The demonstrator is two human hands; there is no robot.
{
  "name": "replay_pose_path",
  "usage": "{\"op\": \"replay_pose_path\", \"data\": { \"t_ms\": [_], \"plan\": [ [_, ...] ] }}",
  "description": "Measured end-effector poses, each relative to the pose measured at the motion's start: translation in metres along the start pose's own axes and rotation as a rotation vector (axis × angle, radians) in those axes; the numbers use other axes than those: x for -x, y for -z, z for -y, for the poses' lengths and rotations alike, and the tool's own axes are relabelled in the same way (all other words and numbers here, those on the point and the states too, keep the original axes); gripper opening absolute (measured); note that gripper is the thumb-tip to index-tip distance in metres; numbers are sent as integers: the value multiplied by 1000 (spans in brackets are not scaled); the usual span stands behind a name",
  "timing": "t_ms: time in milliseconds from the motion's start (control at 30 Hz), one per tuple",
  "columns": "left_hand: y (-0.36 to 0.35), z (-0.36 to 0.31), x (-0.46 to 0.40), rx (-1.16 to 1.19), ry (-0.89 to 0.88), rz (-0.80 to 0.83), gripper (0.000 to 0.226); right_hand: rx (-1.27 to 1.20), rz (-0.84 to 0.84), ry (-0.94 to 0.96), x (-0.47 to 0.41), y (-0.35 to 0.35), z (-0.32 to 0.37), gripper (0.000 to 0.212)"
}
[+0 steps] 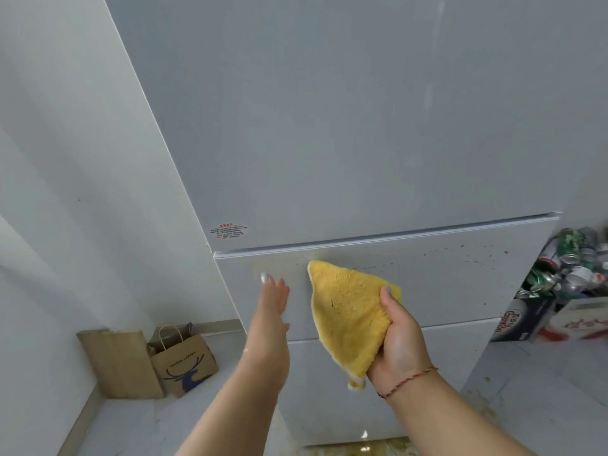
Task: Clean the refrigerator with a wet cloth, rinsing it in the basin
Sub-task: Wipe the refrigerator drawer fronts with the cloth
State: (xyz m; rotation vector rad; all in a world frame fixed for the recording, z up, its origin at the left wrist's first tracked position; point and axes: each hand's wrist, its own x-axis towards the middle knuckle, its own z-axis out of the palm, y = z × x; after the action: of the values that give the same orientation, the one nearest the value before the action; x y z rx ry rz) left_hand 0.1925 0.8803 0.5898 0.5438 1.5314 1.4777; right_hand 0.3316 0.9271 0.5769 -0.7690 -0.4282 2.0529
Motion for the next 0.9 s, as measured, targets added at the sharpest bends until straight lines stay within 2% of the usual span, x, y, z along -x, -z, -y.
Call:
{"op": "replay_pose_path", "data": {
  "t_ms": [133,233,300,400,467,567,633,700,800,833,900],
  "plan": [
    [-52,26,28,-59,78,352,57,56,-16,-93,-1,4,-3,58],
    [-75,36,40,-98,66,455,44,126,-135,-79,-10,20,15,69],
    [-79,39,40,-160,65,486,50,86,-199,-85,-12,34,34,66],
    [-80,44,33,-256,44,476,73,45,-333,-47,-13,54,60,61],
    [-88,47,25,-255,6,397,68,7,-453,44,-16,71,78,60],
    [-99,49,18,-206,5,318,55,-31,-671,203,-14,84,109,45],
    [-105,51,16,-155,21,271,45,-52,-748,315,-18,91,132,42],
    [-112,55,14,-129,36,230,41,-96,-741,426,-24,95,150,46],
    [-117,58,11,-103,35,173,39,-119,-481,585,-42,94,159,46],
    [-117,58,10,-89,34,153,39,-77,-389,618,-49,95,160,50],
    [-116,59,6,-58,37,109,39,113,-361,677,-62,102,161,56]
  ]
}}
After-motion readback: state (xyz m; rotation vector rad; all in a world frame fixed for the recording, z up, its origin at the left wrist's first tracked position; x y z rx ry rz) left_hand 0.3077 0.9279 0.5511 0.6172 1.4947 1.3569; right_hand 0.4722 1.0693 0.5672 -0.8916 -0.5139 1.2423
